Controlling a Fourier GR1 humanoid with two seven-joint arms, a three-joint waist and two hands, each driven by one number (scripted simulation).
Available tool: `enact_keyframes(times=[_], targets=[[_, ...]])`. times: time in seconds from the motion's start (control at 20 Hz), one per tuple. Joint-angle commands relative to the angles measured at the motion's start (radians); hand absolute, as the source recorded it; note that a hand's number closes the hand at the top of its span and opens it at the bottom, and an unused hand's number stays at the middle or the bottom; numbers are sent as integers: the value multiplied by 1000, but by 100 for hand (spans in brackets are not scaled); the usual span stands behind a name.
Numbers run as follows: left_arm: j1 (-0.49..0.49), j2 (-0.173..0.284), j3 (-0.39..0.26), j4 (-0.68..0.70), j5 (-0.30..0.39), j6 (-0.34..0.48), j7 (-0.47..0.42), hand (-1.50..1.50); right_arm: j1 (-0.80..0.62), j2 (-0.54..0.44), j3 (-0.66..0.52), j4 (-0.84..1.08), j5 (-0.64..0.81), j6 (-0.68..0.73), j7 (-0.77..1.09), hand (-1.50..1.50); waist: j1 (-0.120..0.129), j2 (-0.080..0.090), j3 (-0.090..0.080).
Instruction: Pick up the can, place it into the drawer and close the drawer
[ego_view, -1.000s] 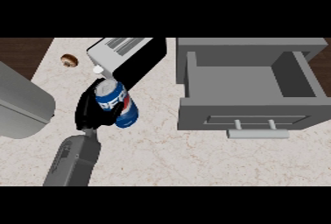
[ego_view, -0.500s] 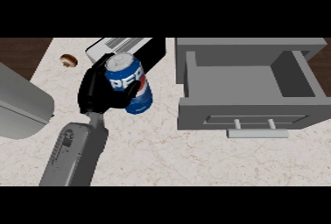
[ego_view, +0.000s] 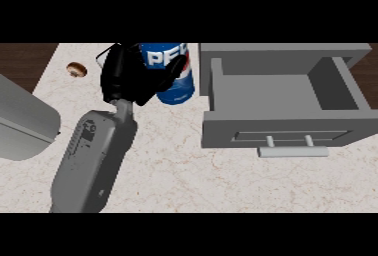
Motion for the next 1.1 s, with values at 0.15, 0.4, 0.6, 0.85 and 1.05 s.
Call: enact_keyframes(times=[0.15, 0.4, 0.6, 0.85, 1.05], targets=[[-176, -6, -34, 124, 9, 88, 19, 150, -36, -20, 0, -63, -20, -51, 82, -150, -4, 2, -1], [-312, -6, -64, 253, 75, 163, -20, 150, -42, -37, -6, -15, -46, -38, 60, -150, -12, 3, 0], [-420, -6, -149, 344, 135, 277, -59, 150, -67, -41, -6, 61, -2, -5, 3, -150, -32, 6, 0], [-487, -6, -94, 460, 150, 212, -81, 150, 0, 13, 1, -18, -33, 12, 26, -150, -24, 4, 0], [-549, -6, -140, 557, 227, 227, -151, 150, -55, -39, -13, -17, -31, -31, 65, -150, -29, 7, 0]])
